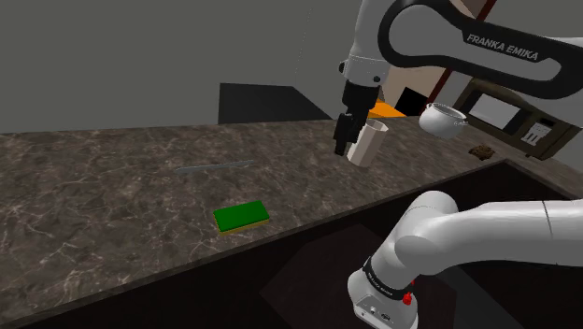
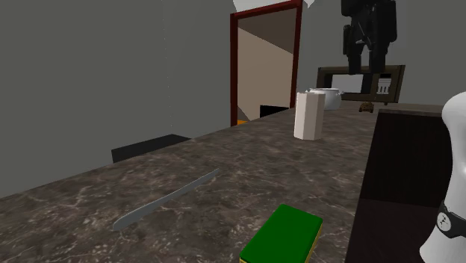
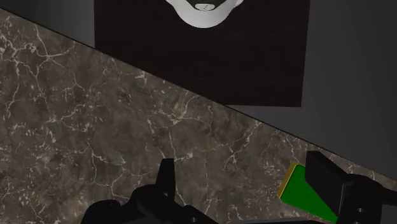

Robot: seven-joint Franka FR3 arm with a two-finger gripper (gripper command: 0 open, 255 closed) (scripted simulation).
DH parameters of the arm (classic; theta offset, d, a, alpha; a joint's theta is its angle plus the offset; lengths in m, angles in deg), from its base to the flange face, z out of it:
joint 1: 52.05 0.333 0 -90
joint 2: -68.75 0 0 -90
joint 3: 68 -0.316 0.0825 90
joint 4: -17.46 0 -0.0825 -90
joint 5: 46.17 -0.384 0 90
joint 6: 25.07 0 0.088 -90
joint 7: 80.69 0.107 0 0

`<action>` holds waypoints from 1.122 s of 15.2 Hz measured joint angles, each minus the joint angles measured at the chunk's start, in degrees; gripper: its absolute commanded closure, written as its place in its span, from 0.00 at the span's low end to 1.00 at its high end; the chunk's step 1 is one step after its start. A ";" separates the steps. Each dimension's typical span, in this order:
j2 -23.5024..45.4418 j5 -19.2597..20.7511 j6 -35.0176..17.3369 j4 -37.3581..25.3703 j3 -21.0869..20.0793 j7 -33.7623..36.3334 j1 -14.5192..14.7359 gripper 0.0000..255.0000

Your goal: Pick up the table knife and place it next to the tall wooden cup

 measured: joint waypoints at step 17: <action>27.90 2.72 -26.35 -6.01 5.27 -25.49 6.52 0.00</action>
